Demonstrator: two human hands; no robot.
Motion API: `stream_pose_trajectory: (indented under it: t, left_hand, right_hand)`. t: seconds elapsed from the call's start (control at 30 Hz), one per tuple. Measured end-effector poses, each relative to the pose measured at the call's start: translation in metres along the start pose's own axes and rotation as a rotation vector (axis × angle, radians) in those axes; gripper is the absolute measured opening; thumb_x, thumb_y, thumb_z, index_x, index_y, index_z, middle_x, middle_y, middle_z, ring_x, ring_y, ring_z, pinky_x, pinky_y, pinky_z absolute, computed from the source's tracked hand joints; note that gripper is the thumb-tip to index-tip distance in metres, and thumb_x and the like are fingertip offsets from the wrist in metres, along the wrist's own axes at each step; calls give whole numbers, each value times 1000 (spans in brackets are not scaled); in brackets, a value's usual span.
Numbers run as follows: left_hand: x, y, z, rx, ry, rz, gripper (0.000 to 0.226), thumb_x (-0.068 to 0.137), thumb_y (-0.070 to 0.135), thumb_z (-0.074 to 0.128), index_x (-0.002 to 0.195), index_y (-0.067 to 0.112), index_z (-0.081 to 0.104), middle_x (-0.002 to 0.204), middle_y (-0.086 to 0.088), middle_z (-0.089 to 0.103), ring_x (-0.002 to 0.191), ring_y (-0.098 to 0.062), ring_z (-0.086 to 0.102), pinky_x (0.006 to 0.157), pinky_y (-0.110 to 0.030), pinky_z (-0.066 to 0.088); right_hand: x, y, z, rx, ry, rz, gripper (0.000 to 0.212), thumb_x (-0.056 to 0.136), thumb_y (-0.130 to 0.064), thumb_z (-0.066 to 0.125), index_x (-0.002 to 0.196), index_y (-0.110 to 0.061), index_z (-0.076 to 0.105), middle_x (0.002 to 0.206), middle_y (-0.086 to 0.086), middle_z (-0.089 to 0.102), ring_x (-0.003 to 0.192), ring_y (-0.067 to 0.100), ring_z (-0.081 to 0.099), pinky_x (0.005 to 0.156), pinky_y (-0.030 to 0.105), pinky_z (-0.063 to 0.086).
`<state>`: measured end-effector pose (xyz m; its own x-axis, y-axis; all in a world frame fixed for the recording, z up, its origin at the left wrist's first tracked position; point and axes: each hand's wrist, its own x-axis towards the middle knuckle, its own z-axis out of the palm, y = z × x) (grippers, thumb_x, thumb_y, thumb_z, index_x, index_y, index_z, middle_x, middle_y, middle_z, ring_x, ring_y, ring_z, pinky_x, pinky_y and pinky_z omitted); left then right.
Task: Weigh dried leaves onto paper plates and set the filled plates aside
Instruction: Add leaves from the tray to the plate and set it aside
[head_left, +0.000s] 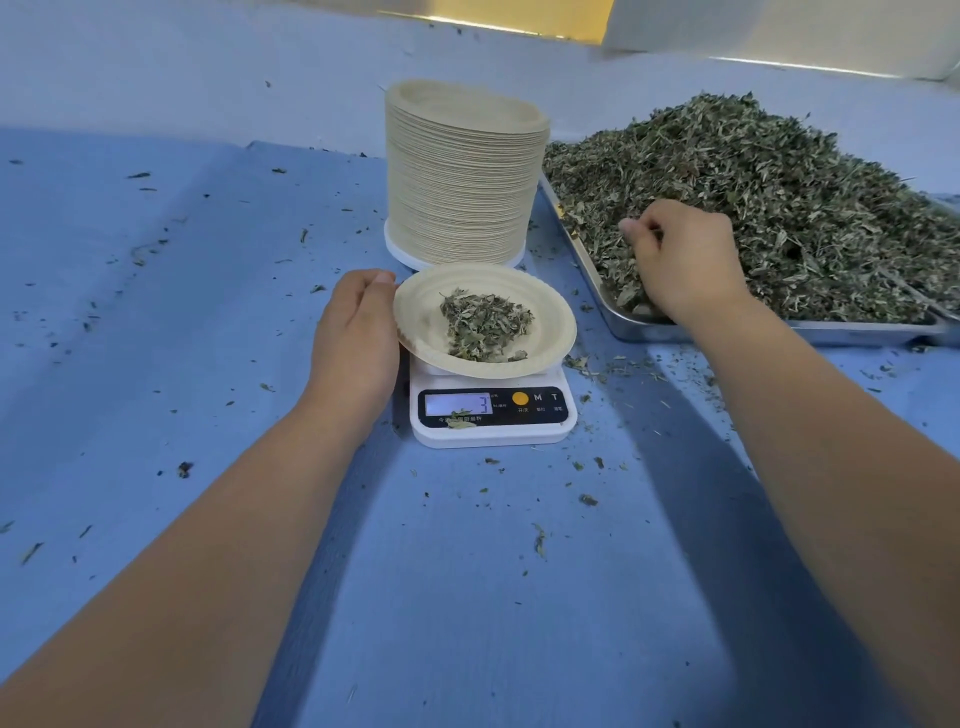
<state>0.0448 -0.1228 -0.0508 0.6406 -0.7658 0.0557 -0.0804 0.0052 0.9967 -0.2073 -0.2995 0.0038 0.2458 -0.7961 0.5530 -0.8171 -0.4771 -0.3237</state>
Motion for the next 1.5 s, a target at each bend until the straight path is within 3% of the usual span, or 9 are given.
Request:
stream_pose_trajectory:
  t: [0.27,0.53,0.7,0.9,1.0,1.17,1.3,1.4,1.5]
  left_hand:
    - [-2,1,1,-3,7,3,24,84,49,43,93,39,63,95,24,66,94,4,60,100,-38,51]
    - [-4,4,1,-19,3,-1,27,85,48,43,97,37,64,103,18,67,103,-6,62,102,-42,51]
    - [-1,1,2,-13,5,16,17,97,39,45,97,38,61,101,21,64,95,3,58,82,-28,45]
    - [0,-2,3,20,7,28,18,103,36,43,102,37,61,99,20,62,80,17,56,72,-22,39]
    - [-1,-3,3,42,4,35,19,103,36,43,102,36,61,98,20,62,74,23,53,71,-22,38]
    - [-1,-1,2,50,3,26,20,102,39,42,103,35,62,99,19,63,88,9,56,73,-24,39]
    - [-1,-1,2,37,6,22,22,101,40,43,106,33,63,98,18,65,84,12,57,73,-23,39]
    - [-2,-1,2,29,3,19,23,102,40,43,107,32,63,98,17,65,88,7,57,73,-24,39]
    - [-3,0,2,22,-4,15,23,102,40,42,107,33,63,97,17,64,87,7,56,72,-23,39]
  right_hand:
    - [-3,-2,6,-183,-119,-9,40,99,-51,56,81,-15,61,57,3,53,50,22,49,48,26,32]
    - [2,-6,0,-89,3,-22,40,101,-49,53,85,-12,61,56,-1,50,50,18,46,47,26,32]
    - [6,-26,-10,2,137,-57,43,100,-55,50,86,-16,63,64,3,61,56,23,55,55,35,49]
    - [13,-79,-10,196,220,-151,39,97,-53,56,80,-19,63,60,-12,53,55,8,48,56,27,40]
    - [6,-105,-3,276,187,-205,36,98,-49,58,76,-20,60,57,-14,50,54,7,47,56,30,37]
    - [-4,-135,17,279,-12,-228,37,98,-49,58,80,-18,64,60,-9,61,56,3,56,58,23,43]
    - [-9,-142,22,172,-178,-252,46,104,-51,40,86,-15,62,76,-2,61,74,19,57,72,39,49]
    - [-11,-143,15,307,-210,-169,49,107,-47,33,96,-16,70,80,-4,65,80,15,60,75,34,48]
    - [-10,-146,7,447,-178,-64,48,107,-45,36,91,-20,73,79,-9,69,82,10,64,78,30,47]
